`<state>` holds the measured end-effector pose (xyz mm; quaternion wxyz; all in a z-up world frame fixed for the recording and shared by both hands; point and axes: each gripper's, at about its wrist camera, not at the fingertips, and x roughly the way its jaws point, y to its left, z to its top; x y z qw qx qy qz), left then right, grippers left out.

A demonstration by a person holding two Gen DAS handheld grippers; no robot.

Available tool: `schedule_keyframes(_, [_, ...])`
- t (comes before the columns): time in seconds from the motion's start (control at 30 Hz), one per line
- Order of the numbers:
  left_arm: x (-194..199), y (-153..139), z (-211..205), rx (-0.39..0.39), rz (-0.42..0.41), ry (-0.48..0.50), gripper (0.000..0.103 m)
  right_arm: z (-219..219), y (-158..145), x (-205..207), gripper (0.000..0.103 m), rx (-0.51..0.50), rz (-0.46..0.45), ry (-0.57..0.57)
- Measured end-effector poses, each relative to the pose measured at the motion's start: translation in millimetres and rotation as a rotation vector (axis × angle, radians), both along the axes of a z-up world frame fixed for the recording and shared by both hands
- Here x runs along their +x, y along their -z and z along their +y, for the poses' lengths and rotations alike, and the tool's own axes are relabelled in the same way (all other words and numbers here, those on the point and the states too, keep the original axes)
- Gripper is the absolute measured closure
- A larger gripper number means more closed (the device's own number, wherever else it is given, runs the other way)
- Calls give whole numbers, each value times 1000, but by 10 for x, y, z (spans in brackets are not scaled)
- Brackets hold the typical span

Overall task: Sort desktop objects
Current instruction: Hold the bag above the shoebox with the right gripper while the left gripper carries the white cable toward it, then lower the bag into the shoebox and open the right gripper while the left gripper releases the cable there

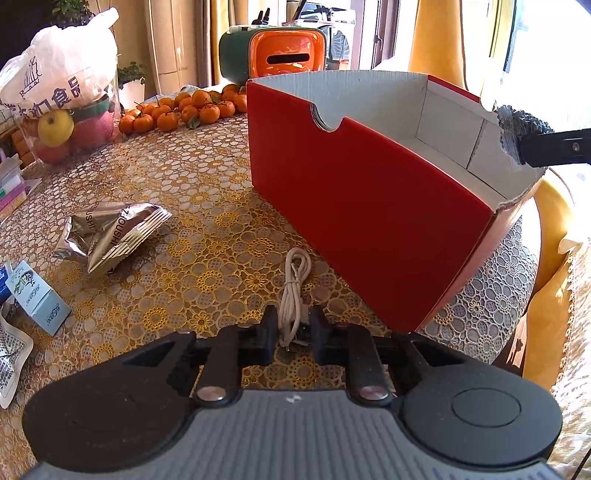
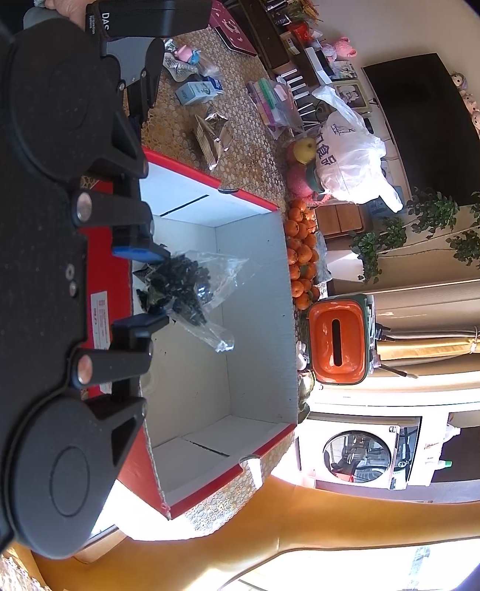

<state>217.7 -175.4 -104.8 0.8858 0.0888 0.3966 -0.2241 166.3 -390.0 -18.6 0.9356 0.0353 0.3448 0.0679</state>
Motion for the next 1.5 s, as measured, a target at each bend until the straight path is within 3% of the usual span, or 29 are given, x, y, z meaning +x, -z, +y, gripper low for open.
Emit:
schedule_keyframes(0.7, [-64, -411, 245, -96, 1, -49, 88, -3, -86, -20, 75, -13, -8, -2])
schedule_keyframes(1.5, [-115, -1116, -24, -160, -75, 52, 88, -160, -92, 65, 75, -59, 18, -4])
